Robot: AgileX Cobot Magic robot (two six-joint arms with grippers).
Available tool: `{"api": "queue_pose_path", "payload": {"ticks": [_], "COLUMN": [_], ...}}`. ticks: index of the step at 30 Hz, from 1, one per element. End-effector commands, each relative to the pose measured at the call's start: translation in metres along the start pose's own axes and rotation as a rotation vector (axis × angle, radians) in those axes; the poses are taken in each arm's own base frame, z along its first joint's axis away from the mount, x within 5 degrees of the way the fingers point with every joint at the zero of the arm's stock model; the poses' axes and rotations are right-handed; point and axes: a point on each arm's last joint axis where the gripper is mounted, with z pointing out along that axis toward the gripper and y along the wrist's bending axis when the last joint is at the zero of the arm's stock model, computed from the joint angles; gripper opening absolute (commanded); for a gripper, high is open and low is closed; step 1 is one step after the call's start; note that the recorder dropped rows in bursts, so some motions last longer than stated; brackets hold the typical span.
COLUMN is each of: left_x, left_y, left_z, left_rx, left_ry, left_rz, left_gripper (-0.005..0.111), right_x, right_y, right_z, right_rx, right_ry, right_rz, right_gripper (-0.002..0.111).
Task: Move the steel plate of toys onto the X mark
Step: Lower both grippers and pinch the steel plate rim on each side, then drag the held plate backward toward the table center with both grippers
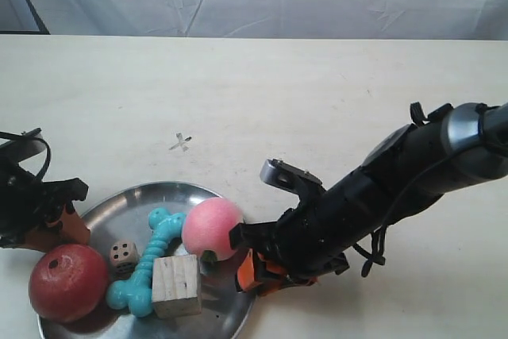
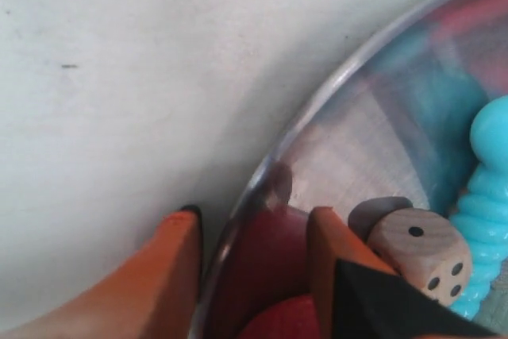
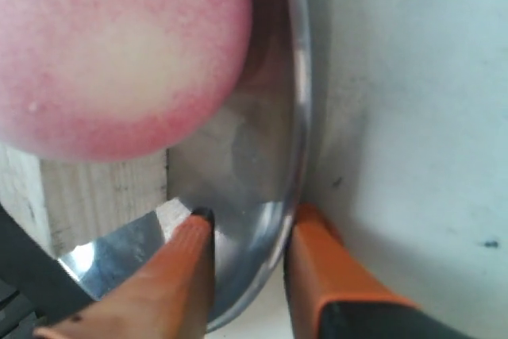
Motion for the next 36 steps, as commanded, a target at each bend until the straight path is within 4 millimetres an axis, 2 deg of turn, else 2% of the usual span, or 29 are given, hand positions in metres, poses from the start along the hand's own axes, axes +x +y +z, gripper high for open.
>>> {"api": "queue_pose_path", "payload": {"ticks": [1,7,11,14,20,28,36], "left_x": [0.001,0.001,0.001,0.0,-0.002,-0.014,-0.033], "left_y": [0.0,0.0,-0.002,-0.003,-0.006,-0.014,-0.021], "left_z": [0.005,0.005,0.005,0.004,0.002,-0.008,-0.022], "left_rx": [0.003,0.007,0.027,0.031,0.05,0.08,0.076], "left_ry": [0.017,0.021,0.02,0.022,0.024,0.022,-0.023], "left_rz": [-0.005,-0.005,-0.021,-0.019,-0.023,0.009,0.018], "left_gripper": [0.034,0.0,0.0,0.0,0.0,0.0,0.0], "right_x": [0.0,-0.001,-0.001,-0.002,-0.005,-0.029,-0.059], "right_y": [0.001,0.001,0.002,0.001,0.005,0.028,0.057], "right_z": [0.001,0.001,0.001,0.001,0.0,-0.008,-0.024], "right_rx": [0.004,0.002,-0.004,-0.003,-0.01,-0.069,-0.046], "right_ry": [0.006,0.006,-0.003,-0.005,-0.006,-0.036,-0.052], "right_rz": [-0.015,-0.016,-0.004,-0.003,-0.023,-0.089,-0.139], "right_gripper": [0.016,0.015,0.014,0.0,-0.001,-0.001,-0.001]}}
